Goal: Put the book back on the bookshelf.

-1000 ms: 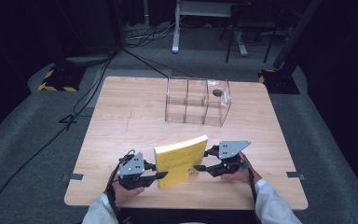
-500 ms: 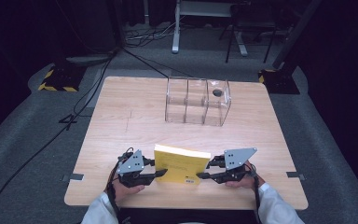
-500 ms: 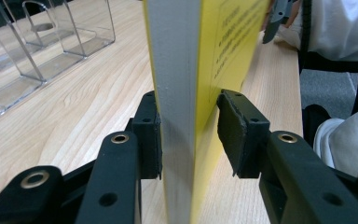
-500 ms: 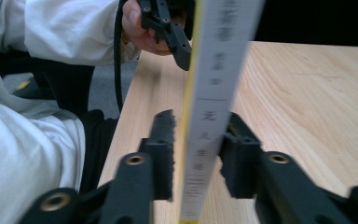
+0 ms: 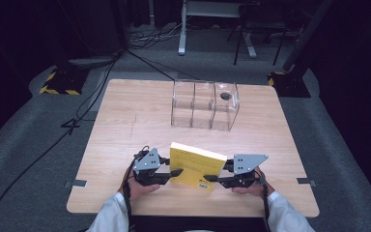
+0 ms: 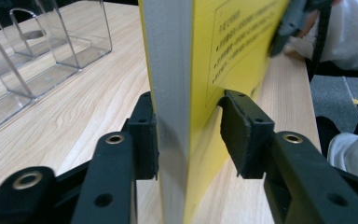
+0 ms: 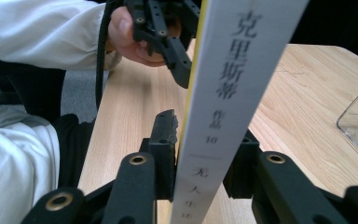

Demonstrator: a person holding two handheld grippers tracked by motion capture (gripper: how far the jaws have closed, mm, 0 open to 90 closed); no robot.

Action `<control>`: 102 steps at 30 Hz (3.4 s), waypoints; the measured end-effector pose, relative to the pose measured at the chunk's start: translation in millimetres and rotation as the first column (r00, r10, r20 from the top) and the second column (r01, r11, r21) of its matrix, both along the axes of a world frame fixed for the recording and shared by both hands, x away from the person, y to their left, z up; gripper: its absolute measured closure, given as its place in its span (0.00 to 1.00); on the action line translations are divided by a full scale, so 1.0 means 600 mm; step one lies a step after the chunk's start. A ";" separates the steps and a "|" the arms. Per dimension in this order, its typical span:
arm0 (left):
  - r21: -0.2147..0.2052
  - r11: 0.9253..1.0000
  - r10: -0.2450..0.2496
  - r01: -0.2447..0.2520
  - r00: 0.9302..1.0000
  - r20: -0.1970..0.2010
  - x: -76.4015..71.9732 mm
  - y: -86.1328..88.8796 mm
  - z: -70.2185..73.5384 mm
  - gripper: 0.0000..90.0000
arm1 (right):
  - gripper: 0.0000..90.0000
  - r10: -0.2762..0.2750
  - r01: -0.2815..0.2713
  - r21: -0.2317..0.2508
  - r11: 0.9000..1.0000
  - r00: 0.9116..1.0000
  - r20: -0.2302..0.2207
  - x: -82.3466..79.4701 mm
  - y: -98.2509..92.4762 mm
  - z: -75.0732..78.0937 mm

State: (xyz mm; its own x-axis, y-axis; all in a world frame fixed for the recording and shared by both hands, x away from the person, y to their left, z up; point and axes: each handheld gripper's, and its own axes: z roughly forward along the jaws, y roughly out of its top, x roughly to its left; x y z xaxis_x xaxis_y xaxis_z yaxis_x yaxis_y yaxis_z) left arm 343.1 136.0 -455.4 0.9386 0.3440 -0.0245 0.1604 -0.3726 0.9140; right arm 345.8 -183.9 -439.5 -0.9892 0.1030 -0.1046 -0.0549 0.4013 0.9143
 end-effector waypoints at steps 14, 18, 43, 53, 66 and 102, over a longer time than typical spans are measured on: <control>-0.019 0.999 -0.033 0.033 0.999 -0.019 0.018 -0.013 -0.001 0.71 | 0.77 -0.112 0.112 0.016 0.994 0.994 -0.016 0.010 -0.012 -0.003; -0.017 0.999 -0.052 0.052 0.998 -0.018 0.014 -0.015 -0.001 0.75 | 0.71 -0.113 0.113 0.017 0.993 0.993 -0.022 0.013 -0.010 -0.006; 0.061 0.997 0.039 -0.037 0.999 -0.032 0.018 -0.011 -0.006 0.45 | 0.85 -0.122 0.125 0.065 0.990 0.991 -0.054 0.018 -0.012 -0.007; 0.182 0.960 0.221 -0.213 0.975 -0.027 0.012 0.025 -0.013 0.28 | 0.85 -0.253 0.255 0.071 0.964 0.967 -0.028 0.030 -0.041 0.002; 0.303 0.871 0.428 -0.388 0.900 -0.078 -0.025 0.117 -0.043 0.19 | 0.85 -0.449 0.446 0.096 0.890 0.894 0.010 0.044 -0.092 0.028; 0.363 0.807 0.537 -0.465 0.834 -0.126 -0.027 0.124 -0.082 0.17 | 0.85 -0.762 0.749 0.149 0.646 0.645 0.062 0.172 -0.097 0.109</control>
State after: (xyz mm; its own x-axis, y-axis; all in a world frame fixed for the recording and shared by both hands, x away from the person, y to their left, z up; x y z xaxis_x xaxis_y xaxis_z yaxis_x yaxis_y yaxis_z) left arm 326.7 210.7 -504.5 0.6156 0.7879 -0.0160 0.5785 -0.4380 0.6881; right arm 449.1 -242.1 -374.3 -0.5445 0.8253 -0.1496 0.1247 0.2560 0.9586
